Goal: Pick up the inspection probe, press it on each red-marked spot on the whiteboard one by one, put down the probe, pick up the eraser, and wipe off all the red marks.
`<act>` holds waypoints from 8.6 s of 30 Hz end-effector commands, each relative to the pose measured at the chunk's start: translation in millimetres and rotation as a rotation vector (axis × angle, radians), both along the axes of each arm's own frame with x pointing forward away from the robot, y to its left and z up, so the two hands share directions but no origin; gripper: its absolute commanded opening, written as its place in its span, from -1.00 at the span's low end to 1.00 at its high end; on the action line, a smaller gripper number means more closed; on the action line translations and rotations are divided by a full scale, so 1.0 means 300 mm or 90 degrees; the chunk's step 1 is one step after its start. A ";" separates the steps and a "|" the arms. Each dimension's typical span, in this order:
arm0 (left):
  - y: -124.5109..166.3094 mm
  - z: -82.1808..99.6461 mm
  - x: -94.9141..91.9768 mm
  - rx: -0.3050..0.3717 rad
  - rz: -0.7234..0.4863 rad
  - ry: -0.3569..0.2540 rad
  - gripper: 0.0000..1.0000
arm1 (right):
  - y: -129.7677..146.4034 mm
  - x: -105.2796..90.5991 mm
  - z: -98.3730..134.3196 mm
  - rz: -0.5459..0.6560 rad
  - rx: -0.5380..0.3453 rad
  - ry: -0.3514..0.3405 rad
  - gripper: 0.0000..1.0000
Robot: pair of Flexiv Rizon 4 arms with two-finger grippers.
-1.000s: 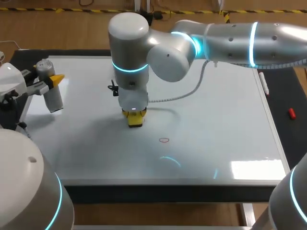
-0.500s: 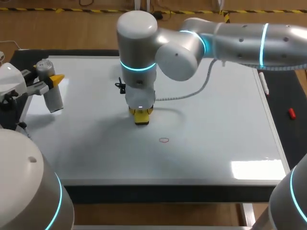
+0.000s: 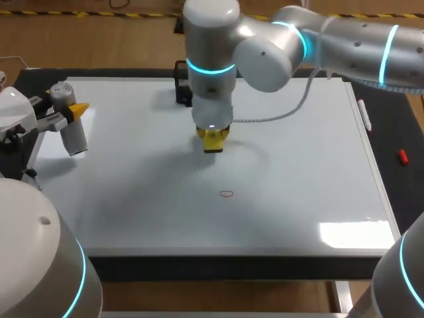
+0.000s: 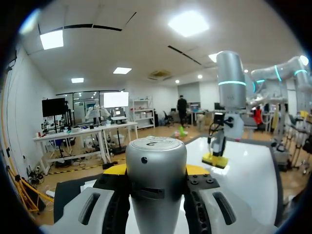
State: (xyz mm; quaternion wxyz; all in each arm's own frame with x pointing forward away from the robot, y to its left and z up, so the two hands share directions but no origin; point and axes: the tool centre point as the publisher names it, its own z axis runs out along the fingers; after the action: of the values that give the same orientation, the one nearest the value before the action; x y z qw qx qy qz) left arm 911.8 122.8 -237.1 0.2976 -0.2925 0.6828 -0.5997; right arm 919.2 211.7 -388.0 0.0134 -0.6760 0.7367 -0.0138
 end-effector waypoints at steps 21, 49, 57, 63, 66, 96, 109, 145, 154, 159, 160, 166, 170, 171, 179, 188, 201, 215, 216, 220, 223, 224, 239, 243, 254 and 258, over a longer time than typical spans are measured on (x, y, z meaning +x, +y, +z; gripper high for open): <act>-0.001 0.004 -0.002 0.000 0.001 0.000 -1.00 | -0.441 0.229 0.019 -0.132 -0.009 0.030 -1.00; -0.049 -0.003 -0.044 0.004 -0.036 -0.007 -1.00 | -0.453 0.243 0.021 -0.140 -0.014 0.033 -1.00; -0.206 0.014 -0.178 -0.019 -0.129 -0.025 -1.00 | -0.453 0.243 0.021 -0.140 -0.014 0.033 -1.00; -0.357 0.015 -0.272 -0.043 -0.206 -0.035 -1.00 | -0.453 0.243 0.021 -0.140 -0.014 0.033 -1.00; -0.439 0.013 -0.310 -0.044 -0.238 -0.037 -1.00 | -0.453 0.243 0.021 -0.140 -0.014 0.033 -1.00; -1.130 -0.043 -0.478 -0.099 -0.420 -0.039 -1.00 | -0.453 0.243 0.021 -0.140 -0.014 0.033 -1.00; -1.250 -0.066 -0.464 -0.112 -0.433 -0.043 -1.00 | -0.453 0.243 0.021 -0.140 -0.014 0.033 -1.00; -1.271 -0.136 -0.449 -0.099 -0.436 -0.031 -1.00 | -0.453 0.243 0.021 -0.140 -0.014 0.033 -1.00; -1.272 -0.130 -0.450 -0.096 -0.437 -0.033 -1.00 | -0.453 0.243 0.021 -0.140 -0.014 0.033 -1.00; -1.259 -0.111 -0.447 -0.093 -0.427 -0.034 -1.00 | -0.453 0.243 0.021 -0.140 -0.014 0.033 -1.00; -1.253 -0.104 -0.445 -0.093 -0.424 -0.034 -1.00 | -0.453 0.243 0.021 -0.140 -0.014 0.033 -1.00; -1.186 -0.052 -0.413 -0.098 -0.402 -0.034 -1.00 | -0.453 0.243 0.021 -0.140 -0.014 0.033 -1.00; -1.127 -0.023 -0.387 -0.114 -0.392 -0.020 -1.00 | -0.453 0.243 0.021 -0.140 -0.014 0.033 -1.00; -1.112 -0.017 -0.384 -0.113 -0.391 -0.021 -1.00 | -0.453 0.243 0.021 -0.140 -0.014 0.033 -1.00; -0.967 0.029 -0.359 -0.111 -0.363 -0.034 -1.00 | -0.453 0.243 0.021 -0.140 -0.014 0.033 -1.00; -0.745 0.031 -0.317 -0.115 -0.309 -0.050 -1.00 | -0.453 0.243 0.021 -0.140 -0.014 0.033 -1.00; -0.425 0.007 -0.242 -0.093 -0.209 -0.069 -1.00 | -0.453 0.243 0.021 -0.140 -0.014 0.033 -1.00; -0.254 0.007 -0.230 -0.099 -0.157 -0.089 -1.00 | -0.453 0.243 0.021 -0.140 -0.014 0.033 -1.00; -0.246 0.008 -0.231 -0.102 -0.154 -0.092 -1.00 | -0.453 0.243 0.021 -0.140 -0.014 0.033 -1.00; -0.246 0.008 -0.231 -0.102 -0.154 -0.092 -1.00 | -0.453 0.243 0.021 -0.140 -0.014 0.033 -1.00; -0.246 0.008 -0.231 -0.102 -0.154 -0.092 -1.00 | -0.453 0.243 0.021 -0.140 -0.014 0.033 -1.00; -0.246 0.008 -0.231 -0.102 -0.154 -0.092 -1.00 | -0.453 0.243 0.021 -0.140 -0.014 0.033 -1.00; -0.246 0.008 -0.231 -0.102 -0.154 -0.092 -1.00 | -0.326 0.079 0.059 -0.112 -0.033 0.014 -1.00; -0.246 0.008 -0.231 -0.102 -0.154 -0.092 -1.00 | -0.274 -0.019 0.051 -0.104 -0.020 0.009 -1.00; -0.246 0.008 -0.231 -0.102 -0.154 -0.092 -1.00 | -0.140 -0.282 0.009 -0.076 0.004 0.006 -1.00; -0.246 0.008 -0.231 -0.102 -0.154 -0.092 -1.00 | -0.082 -0.354 -0.006 -0.052 0.000 0.006 -1.00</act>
State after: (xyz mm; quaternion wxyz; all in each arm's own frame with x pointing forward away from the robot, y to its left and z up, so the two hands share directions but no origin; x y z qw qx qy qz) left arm 843.1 48.6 -235.8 0.2468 -0.1873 0.6403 -0.7029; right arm 825.9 179.0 -387.9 -0.0098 -0.6435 0.7653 0.0142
